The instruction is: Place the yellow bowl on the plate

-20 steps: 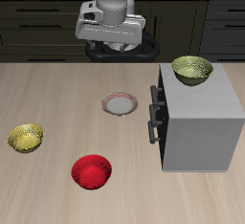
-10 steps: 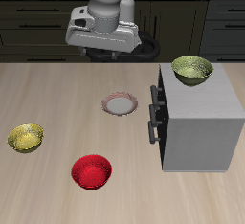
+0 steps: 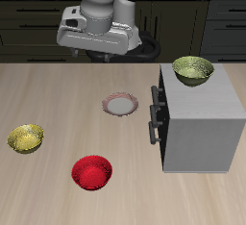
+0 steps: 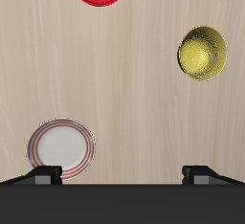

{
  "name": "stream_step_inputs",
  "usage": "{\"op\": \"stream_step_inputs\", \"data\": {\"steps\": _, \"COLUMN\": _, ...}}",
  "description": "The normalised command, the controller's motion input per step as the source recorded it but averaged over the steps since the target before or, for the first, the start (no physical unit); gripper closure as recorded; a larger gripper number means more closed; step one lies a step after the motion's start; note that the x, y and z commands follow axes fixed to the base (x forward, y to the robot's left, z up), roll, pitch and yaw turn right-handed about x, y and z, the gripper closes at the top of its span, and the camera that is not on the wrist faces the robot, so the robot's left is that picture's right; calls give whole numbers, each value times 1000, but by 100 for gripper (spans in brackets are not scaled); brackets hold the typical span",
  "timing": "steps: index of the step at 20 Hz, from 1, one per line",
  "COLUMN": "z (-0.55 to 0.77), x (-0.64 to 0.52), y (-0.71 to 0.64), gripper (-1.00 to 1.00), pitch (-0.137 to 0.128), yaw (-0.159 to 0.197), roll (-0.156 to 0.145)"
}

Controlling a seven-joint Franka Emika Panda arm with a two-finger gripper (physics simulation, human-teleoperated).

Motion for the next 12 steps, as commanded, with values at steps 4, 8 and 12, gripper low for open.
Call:
{"op": "stream_step_inputs", "data": {"steps": 4, "z": 68, "x": 205, "y": -327, "gripper": -100, "pitch": -6, "yaw": -8, "roll": -61}}
{"op": "stream_step_inputs", "data": {"steps": 8, "z": 60, "x": 202, "y": -259, "gripper": -100, "pitch": 2, "yaw": -8, "roll": 14}}
{"op": "stream_step_inputs", "data": {"steps": 12, "z": 158, "x": 134, "y": -161, "gripper": -100, "pitch": -45, "yaw": 7, "roll": 12}}
